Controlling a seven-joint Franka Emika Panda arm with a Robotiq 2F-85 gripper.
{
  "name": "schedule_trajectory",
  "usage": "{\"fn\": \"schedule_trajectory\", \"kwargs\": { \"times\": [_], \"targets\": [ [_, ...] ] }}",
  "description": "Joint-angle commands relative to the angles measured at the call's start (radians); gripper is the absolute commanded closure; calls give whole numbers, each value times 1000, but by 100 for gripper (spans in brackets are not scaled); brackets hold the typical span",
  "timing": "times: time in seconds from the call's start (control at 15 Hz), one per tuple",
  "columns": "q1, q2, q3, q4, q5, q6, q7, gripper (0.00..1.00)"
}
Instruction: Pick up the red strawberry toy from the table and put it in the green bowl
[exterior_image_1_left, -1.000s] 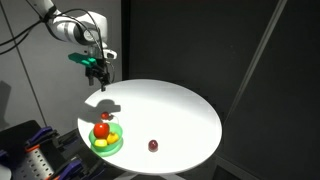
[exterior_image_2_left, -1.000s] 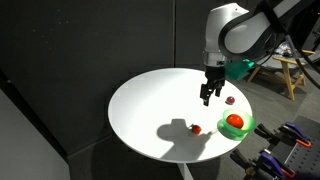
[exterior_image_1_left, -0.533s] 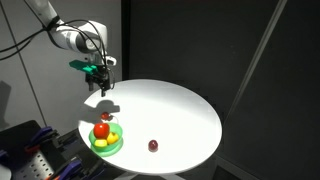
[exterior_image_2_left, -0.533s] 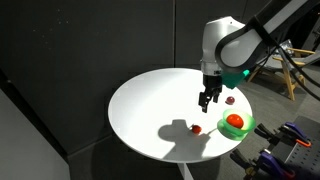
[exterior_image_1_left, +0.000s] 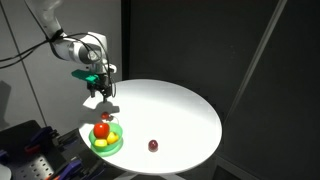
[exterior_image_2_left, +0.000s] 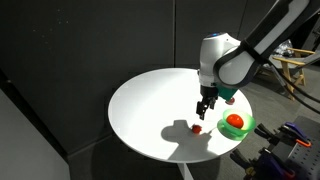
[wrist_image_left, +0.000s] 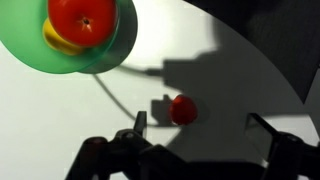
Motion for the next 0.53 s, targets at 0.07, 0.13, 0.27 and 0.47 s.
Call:
{"fn": "schedule_trajectory", "kwargs": {
  "times": [0.07, 0.13, 0.27, 0.47],
  "targets": [
    [49, 82, -43, 34, -73, 58, 82, 0],
    [57, 102, -52, 43, -80, 62, 92, 0],
    [75, 142, -69, 69, -89, 63, 112, 0],
    [91, 197, -83, 114, -77, 55, 117, 0]
  ]
}}
